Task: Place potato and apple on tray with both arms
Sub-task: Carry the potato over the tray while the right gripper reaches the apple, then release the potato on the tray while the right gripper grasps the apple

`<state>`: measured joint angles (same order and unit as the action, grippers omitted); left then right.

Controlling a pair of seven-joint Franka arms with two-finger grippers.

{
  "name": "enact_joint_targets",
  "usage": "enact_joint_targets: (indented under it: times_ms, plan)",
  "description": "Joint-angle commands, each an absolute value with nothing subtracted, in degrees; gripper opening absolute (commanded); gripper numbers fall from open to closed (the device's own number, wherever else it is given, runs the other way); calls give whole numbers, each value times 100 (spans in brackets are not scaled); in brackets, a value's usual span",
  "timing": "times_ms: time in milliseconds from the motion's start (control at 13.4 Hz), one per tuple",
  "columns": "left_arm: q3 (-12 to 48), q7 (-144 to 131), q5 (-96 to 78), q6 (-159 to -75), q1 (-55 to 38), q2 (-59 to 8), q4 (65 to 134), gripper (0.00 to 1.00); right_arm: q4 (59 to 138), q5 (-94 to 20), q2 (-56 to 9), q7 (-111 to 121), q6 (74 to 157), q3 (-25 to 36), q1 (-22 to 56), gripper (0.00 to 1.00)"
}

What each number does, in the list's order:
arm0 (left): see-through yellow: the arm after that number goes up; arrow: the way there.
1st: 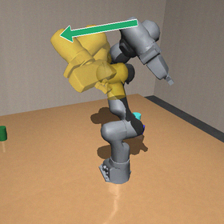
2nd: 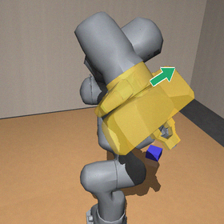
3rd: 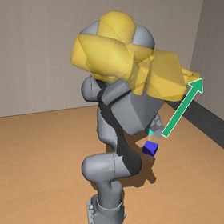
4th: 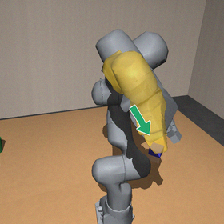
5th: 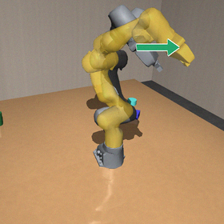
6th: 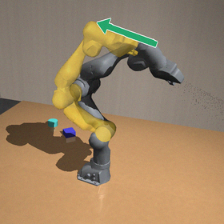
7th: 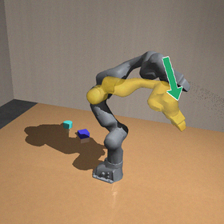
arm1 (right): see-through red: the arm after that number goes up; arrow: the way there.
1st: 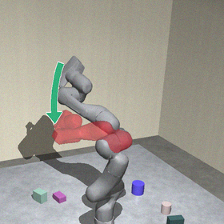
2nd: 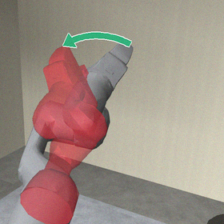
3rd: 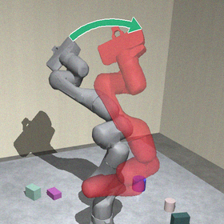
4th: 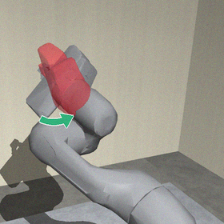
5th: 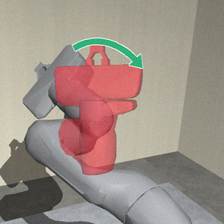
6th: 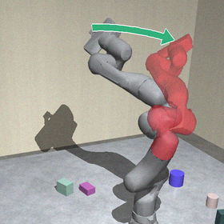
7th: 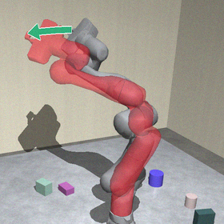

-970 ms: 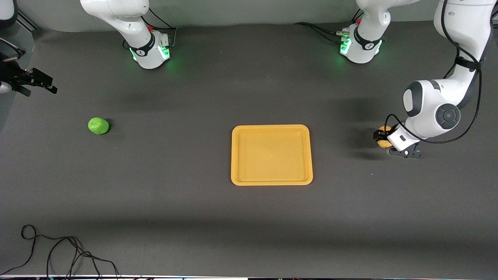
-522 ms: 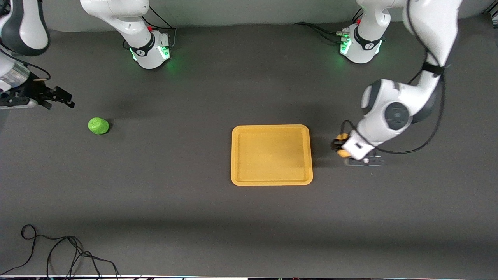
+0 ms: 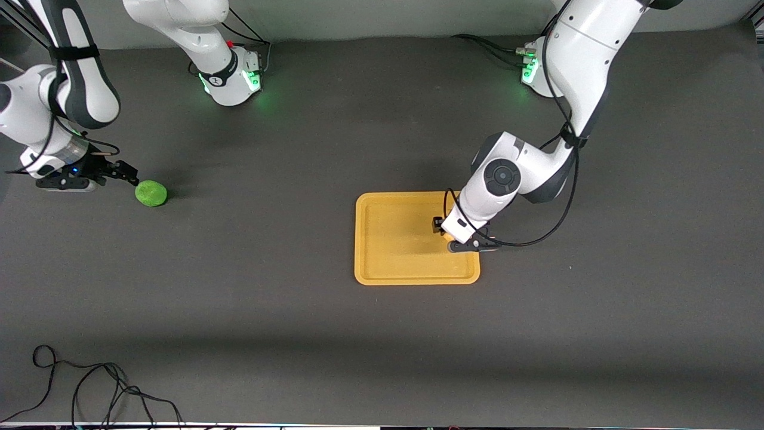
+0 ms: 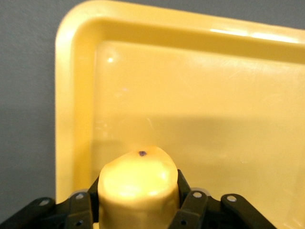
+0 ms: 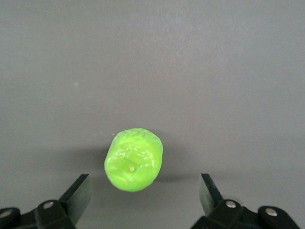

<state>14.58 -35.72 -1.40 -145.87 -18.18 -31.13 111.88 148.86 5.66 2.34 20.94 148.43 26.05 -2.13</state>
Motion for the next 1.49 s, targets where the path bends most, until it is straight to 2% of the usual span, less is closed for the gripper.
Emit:
enact_joint_targets:
  times_ms: [0, 149, 224, 672, 746, 821, 896, 970, 1045, 1269, 1418]
  plan:
    - [1354, -3744, -35, -14485, -1881, -3094, 11109, 38, 14959, 536, -130, 2206, 15195, 2690, -88, 100]
    - [1345, -3762, 113, -14371, -1881, -3076, 11109, 68, 14959, 536, -342, 2206, 15310, 2689, -53, 100]
    - [1345, -3770, 175, -14257, -1881, -3059, 11092, 73, 14950, 484, -456, 2206, 15380, 2681, -35, 100]
    - [1345, -4570, 1098, -13940, -1837, -2901, 11030, 74, 14906, 229, -1186, 2197, 15960, 2654, 167, 100]
    - [1336, -4588, 1099, -13844, -1811, -2822, 10961, 75, 14898, 229, -1230, 2197, 15970, 2654, 167, 84]
    - [1336, -4588, 1107, -13512, -1802, -2778, 10760, 78, 14897, 229, -1230, 2197, 15952, 2646, 176, 60]
    - [1292, -4570, 1134, -12943, -1784, -2751, 10445, 78, 14871, 229, -1178, 2180, 15900, 2646, 176, 50]
    - [1170, -4475, 1186, -12398, -1767, -2638, 10163, 81, 14723, 229, -1021, 2162, 15734, 2637, 315, 50]
    - [1082, -4247, 1230, -12201, -1714, -2480, 10073, 99, 14461, 185, -819, 2136, 15297, 2637, 438, 50]
    - [1063, -3308, 1099, -12112, -1119, -1927, 10090, 100, 13180, 149, -318, 2109, 13375, 2628, 614, 50]
    - [1063, -2352, 531, -11763, -679, -1549, 10090, 100, 11898, 149, -281, 2066, 11952, 2637, 930, 50]
